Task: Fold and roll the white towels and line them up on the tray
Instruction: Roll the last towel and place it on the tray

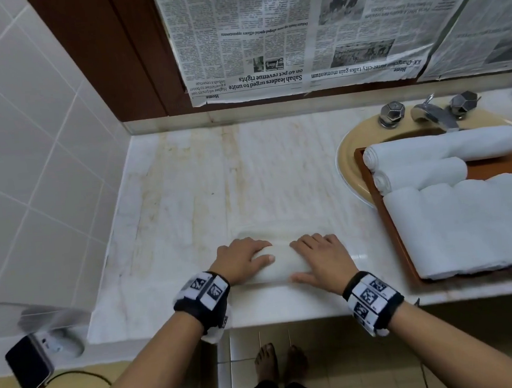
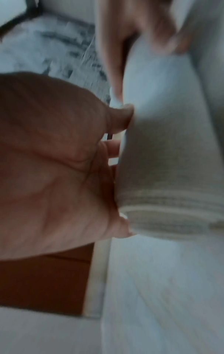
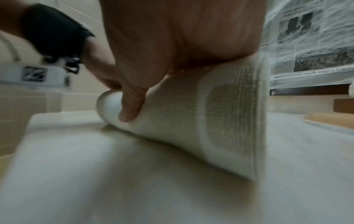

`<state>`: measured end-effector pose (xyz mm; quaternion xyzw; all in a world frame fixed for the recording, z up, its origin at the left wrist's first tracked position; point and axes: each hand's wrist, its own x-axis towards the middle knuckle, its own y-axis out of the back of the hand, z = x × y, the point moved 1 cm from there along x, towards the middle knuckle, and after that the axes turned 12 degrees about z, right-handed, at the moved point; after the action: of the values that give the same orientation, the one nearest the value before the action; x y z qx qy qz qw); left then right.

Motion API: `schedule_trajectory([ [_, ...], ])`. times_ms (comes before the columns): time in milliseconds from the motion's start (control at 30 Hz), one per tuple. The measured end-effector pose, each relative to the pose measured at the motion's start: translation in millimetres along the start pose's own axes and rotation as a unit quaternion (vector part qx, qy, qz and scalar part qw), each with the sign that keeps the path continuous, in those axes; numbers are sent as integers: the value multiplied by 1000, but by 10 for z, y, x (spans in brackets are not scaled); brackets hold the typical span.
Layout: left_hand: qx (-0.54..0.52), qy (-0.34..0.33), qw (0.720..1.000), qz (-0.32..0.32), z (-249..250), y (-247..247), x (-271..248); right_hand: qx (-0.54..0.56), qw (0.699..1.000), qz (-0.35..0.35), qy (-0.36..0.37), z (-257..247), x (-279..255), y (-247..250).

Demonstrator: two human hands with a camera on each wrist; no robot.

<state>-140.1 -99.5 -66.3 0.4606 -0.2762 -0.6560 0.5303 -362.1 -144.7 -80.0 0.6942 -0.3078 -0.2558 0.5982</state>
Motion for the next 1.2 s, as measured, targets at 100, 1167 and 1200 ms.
schedule_trajectory([
  [100,79,-42,992,85,57,-121,-205,166,973,-137,-86,141,258,179],
  [1167,81,2,986,-147,59,126,467,88,955,-206,-193,228,140,221],
  [1200,88,-4,986,-145,69,104,444,86,957,-202,-192,220,99,219],
])
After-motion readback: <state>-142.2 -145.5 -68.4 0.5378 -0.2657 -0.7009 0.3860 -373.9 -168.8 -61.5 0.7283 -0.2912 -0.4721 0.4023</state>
